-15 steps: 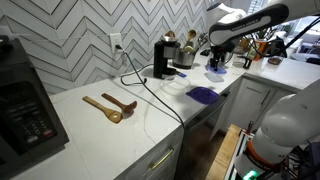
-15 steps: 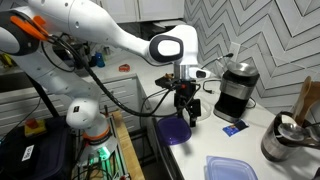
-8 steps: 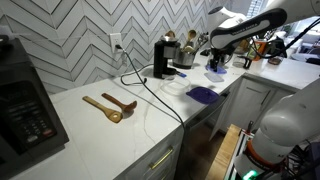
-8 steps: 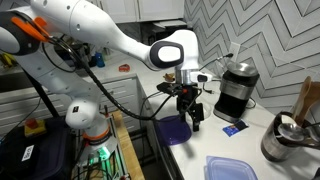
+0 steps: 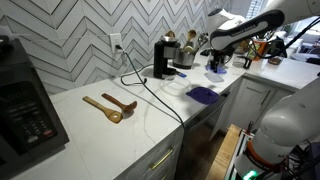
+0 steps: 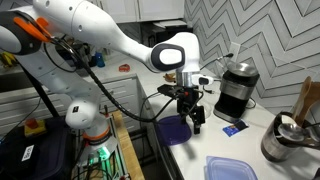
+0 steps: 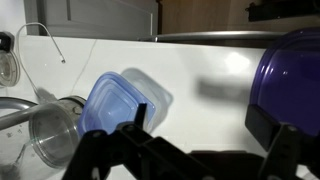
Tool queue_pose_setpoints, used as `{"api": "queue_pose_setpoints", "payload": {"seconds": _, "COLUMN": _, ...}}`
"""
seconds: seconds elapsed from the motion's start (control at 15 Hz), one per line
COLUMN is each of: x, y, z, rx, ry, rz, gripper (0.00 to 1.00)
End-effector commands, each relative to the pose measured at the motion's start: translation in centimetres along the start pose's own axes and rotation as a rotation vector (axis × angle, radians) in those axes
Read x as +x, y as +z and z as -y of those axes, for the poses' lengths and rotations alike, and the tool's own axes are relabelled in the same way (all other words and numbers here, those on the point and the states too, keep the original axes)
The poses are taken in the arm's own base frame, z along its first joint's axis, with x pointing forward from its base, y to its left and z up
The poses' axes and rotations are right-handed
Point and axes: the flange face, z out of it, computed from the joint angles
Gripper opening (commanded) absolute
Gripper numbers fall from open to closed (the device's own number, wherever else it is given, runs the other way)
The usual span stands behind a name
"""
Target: Remove the lid from the clear bowl on the right then stack the two clear bowls together.
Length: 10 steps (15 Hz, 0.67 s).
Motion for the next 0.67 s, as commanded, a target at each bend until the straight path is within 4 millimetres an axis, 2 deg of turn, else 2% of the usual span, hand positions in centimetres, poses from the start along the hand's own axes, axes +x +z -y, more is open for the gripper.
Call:
{"api": "queue_pose_setpoints", "payload": {"seconds": 0.0, "x": 0.6, "y": 2.4, "z": -0.8, "rx": -0.015, "ry": -0.04, "rz": -0.006, "gripper": 1.0}}
{"api": "queue_pose_setpoints", "payload": {"seconds": 0.27, "x": 2.0, "y": 3.9, "z": -2.0, "rx": -0.041, "ry": -0.063, "rz": -0.031, "gripper": 1.0}}
{"api": "queue_pose_setpoints", "payload": {"seconds": 0.53, "x": 2.4, "y": 5.8, "z": -3.2, "rx": -0.103, "ry": -0.086, "rz": 0.03, "gripper": 1.0}}
{"api": "queue_pose_setpoints", "payload": {"seconds": 0.6, "x": 2.1, "y": 4.6, "z": -2.2, "rx": -0.072, "ry": -0.065, "rz": 0.009, "gripper": 1.0}}
